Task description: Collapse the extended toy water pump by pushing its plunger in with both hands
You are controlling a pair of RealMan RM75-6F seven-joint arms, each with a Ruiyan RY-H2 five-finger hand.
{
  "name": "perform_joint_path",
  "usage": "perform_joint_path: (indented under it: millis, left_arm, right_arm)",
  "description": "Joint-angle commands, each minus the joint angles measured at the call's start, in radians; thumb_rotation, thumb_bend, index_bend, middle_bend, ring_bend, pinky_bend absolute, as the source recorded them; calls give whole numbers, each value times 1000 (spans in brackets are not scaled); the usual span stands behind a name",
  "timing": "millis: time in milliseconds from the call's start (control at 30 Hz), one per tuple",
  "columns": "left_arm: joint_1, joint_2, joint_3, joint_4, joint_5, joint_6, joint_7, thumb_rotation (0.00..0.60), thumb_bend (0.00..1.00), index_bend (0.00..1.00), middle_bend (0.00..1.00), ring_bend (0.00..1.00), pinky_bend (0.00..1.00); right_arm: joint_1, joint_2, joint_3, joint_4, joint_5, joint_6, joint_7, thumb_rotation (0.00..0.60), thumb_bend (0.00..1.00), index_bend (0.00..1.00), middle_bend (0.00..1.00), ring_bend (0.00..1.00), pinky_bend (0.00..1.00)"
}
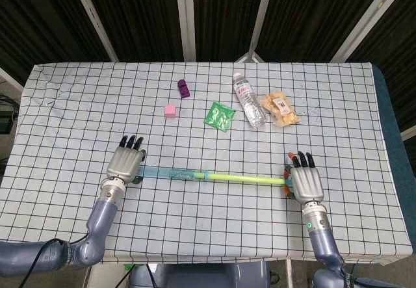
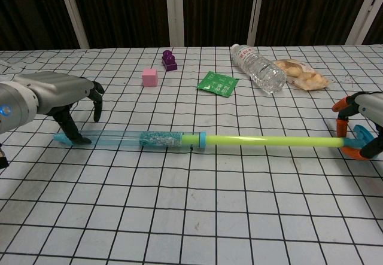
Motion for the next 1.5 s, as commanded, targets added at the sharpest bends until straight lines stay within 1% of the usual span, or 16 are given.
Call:
perform_joint_path:
  millis: [33, 300, 567, 667, 833, 967, 1167, 1333, 1500]
  left_arm:
    - [-5, -9, 9, 12, -8, 10, 6, 600, 344, 433, 56, 0, 0]
    - [-13, -19, 29, 42, -31, 19, 3, 600, 375, 434, 53, 0, 0]
    - [-19, -29, 42, 59, -34, 14, -20, 600, 446, 439, 50, 0, 0]
    - [-24, -36, 45, 62, -35, 14, -23, 600, 464, 455, 50, 0, 0]
    - [-30, -44, 50, 65, -38, 20, -27, 600, 500, 523, 56, 0, 0]
    - [-28, -41, 54, 62, -33, 25, -41, 600, 519, 546, 58, 0, 0]
    - [-25, -15, 54, 29, -12, 34, -63, 600, 522, 553, 59, 0, 0]
    - [-28, 28, 48, -36, -13, 43, -66, 600, 522, 556, 59, 0, 0]
    - [-26, 65, 54, -85, -2, 51, -70, 600, 522, 563, 59, 0, 0]
  right_arm:
    - [-1, 2, -4, 1, -1, 0, 4, 600, 475, 637, 179, 0, 0]
    - [-1, 4, -8, 1, -2, 5, 8, 600, 489, 637, 181, 0, 0]
    - [-1, 7, -12, 1, 4, 8, 5, 600, 490, 637, 182, 0, 0]
    - [1, 7, -13, 1, 5, 8, 3, 600, 491, 637, 185, 0, 0]
    - [2, 7, -12, -5, 3, 13, 6, 600, 491, 639, 188, 0, 0]
    - [1, 8, -14, -9, 3, 15, 8, 600, 491, 641, 190, 0, 0]
    - [4, 12, -11, -24, 0, 21, 7, 600, 491, 641, 190, 0, 0]
    - [11, 21, 3, -52, 4, 32, -7, 600, 491, 641, 190, 0, 0]
    - [15, 32, 7, -84, 6, 41, -20, 600, 491, 642, 190, 0, 0]
